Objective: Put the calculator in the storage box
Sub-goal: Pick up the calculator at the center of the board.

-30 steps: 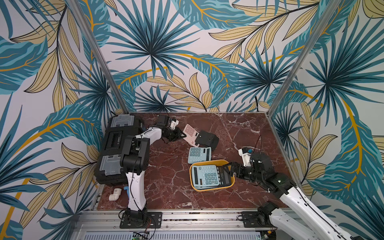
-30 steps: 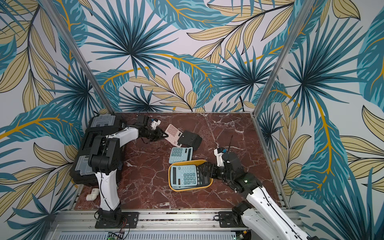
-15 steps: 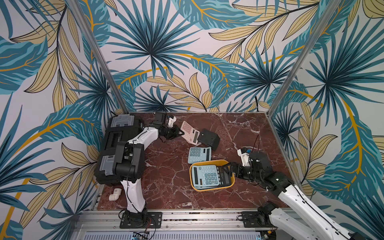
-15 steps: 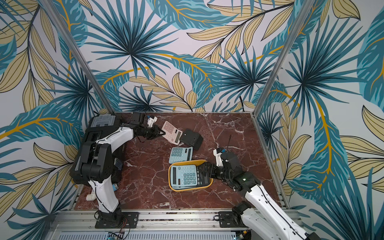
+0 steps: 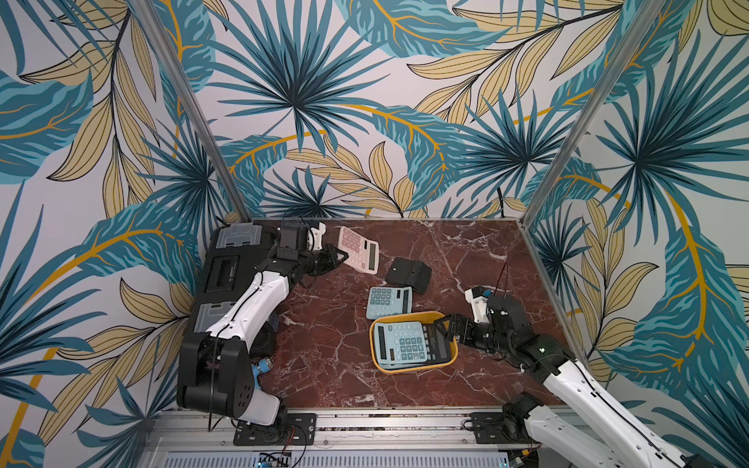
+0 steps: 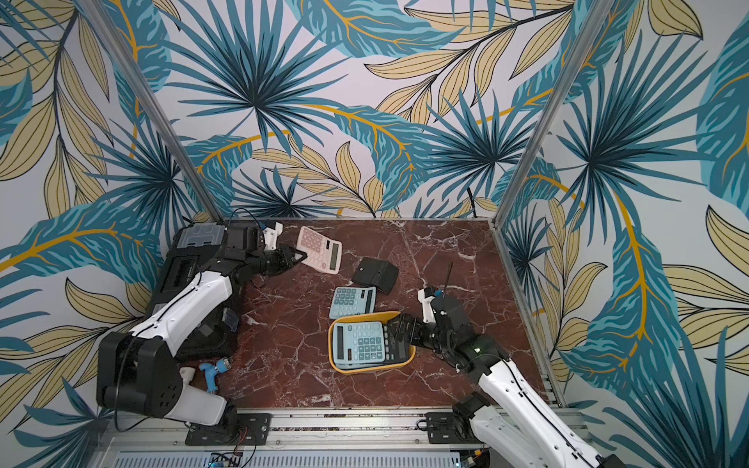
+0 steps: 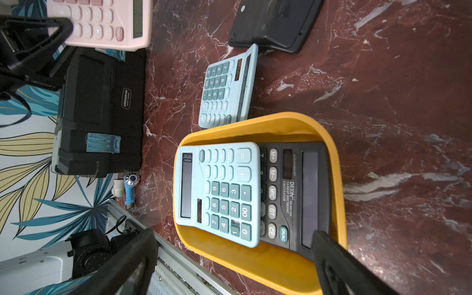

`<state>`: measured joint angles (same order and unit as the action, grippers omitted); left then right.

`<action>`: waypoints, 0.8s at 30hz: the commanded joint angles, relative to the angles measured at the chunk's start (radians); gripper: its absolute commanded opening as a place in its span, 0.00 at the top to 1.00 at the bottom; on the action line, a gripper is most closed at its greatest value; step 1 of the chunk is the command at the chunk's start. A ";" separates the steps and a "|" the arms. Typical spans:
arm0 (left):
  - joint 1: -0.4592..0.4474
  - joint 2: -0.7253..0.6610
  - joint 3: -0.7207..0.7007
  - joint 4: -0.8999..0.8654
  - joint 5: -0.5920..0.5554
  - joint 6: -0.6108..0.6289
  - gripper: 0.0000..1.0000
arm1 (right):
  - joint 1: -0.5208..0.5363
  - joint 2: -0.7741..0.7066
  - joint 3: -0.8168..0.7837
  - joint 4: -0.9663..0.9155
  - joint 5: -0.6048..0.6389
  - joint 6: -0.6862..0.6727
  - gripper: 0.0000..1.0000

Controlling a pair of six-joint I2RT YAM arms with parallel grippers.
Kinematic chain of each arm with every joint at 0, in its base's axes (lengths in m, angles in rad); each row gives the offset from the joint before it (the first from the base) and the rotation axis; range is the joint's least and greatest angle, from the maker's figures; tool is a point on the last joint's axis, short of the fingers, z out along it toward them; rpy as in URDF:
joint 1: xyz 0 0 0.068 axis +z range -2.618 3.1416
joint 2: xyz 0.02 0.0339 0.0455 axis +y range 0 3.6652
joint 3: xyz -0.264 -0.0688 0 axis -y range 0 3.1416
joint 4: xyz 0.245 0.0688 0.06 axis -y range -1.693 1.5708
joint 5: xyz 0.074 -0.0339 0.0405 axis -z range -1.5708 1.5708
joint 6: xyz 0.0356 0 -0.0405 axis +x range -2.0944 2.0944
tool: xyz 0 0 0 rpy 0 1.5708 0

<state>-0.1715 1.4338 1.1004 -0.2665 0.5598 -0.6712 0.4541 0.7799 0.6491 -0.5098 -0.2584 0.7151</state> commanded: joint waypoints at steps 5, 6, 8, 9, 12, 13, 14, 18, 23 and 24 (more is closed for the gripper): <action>-0.124 -0.168 -0.188 0.266 -0.032 -0.220 1.00 | -0.003 -0.031 0.027 0.011 0.111 -0.041 0.00; -0.149 -0.189 -0.217 0.303 -0.048 -0.248 1.00 | -0.006 -0.033 0.027 0.023 0.099 -0.051 0.01; -0.197 -0.222 -0.268 0.366 -0.085 -0.293 1.00 | -0.010 -0.036 0.025 0.055 0.076 -0.055 0.02; -0.222 -0.239 -0.295 0.401 -0.099 -0.315 1.00 | -0.014 -0.037 0.020 0.079 0.065 -0.053 0.04; -0.281 -0.285 -0.388 0.521 -0.155 -0.393 1.00 | -0.036 -0.036 0.022 0.135 0.015 -0.046 0.10; -0.300 -0.298 -0.415 0.560 -0.171 -0.414 1.00 | -0.044 -0.032 0.024 0.151 -0.009 -0.043 0.11; -0.322 -0.310 -0.441 0.594 -0.189 -0.434 1.00 | -0.051 -0.022 0.028 0.167 -0.032 -0.039 0.14; -0.385 -0.357 -0.500 0.648 -0.237 -0.470 1.00 | -0.088 0.021 0.038 0.223 -0.136 -0.015 0.23; -0.440 -0.429 -0.575 0.692 -0.286 -0.509 1.00 | -0.132 0.043 0.020 0.347 -0.253 0.035 0.29; -0.452 -0.445 -0.589 0.697 -0.294 -0.516 1.00 | -0.145 0.052 0.020 0.362 -0.278 0.045 0.30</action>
<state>-0.6003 1.0397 0.5518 0.3134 0.3195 -1.1477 0.3325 0.8207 0.6731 -0.2554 -0.4297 0.7223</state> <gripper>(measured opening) 0.173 0.708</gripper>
